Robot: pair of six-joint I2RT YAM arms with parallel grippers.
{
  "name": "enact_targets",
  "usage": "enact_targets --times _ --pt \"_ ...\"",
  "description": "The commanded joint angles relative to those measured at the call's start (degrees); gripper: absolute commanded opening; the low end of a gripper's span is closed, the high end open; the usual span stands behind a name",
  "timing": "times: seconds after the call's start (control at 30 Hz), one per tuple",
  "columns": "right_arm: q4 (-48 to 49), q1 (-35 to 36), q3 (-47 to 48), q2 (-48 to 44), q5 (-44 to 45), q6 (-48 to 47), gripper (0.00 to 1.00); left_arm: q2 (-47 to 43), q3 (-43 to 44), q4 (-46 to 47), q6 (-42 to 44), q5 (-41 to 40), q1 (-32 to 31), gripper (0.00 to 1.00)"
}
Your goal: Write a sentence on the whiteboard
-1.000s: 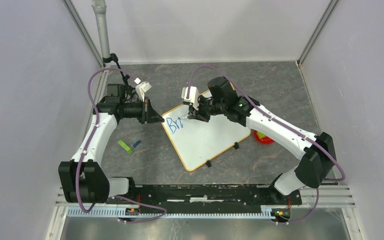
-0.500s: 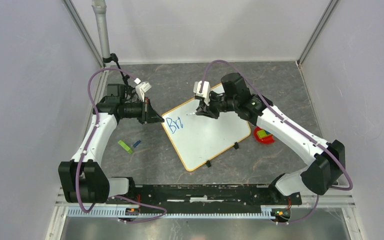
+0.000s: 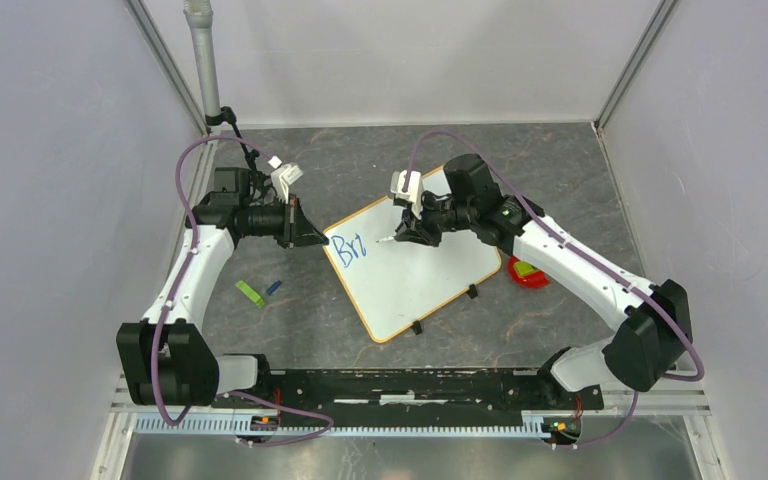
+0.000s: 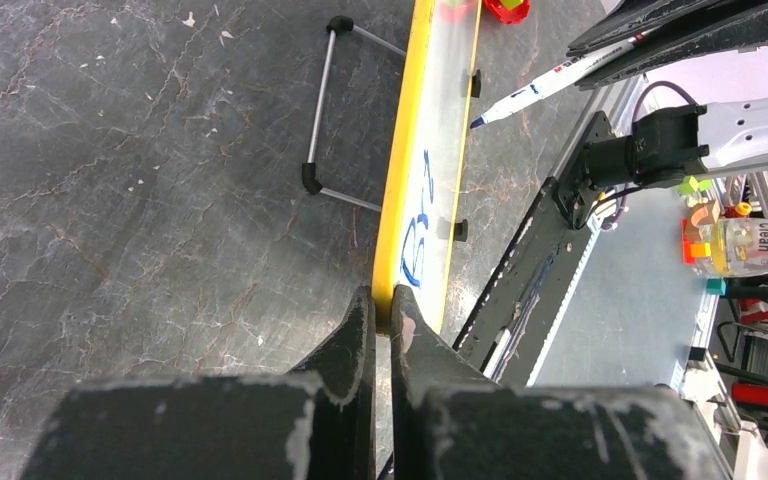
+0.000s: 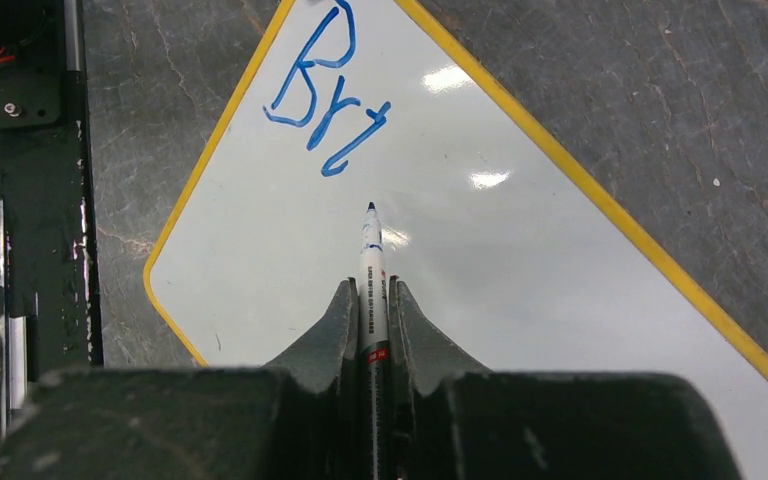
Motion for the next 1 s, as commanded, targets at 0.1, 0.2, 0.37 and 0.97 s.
enact_targets --times 0.1,0.2,0.37,0.97 --pt "4.21 0.61 0.43 -1.12 0.21 1.77 0.00 0.64 0.99 -1.37 4.17 -0.26 -0.24 0.02" --pt "4.88 1.27 0.84 -0.87 0.34 2.23 0.00 0.76 0.94 -1.36 4.18 -0.20 -0.24 0.02" --pt "6.11 2.64 1.77 0.20 2.16 2.41 0.00 0.67 1.12 -1.35 4.01 -0.17 -0.24 0.02" --pt "8.66 3.44 2.94 2.68 8.64 2.41 0.00 0.73 1.21 -1.37 4.04 -0.30 -0.24 0.02"
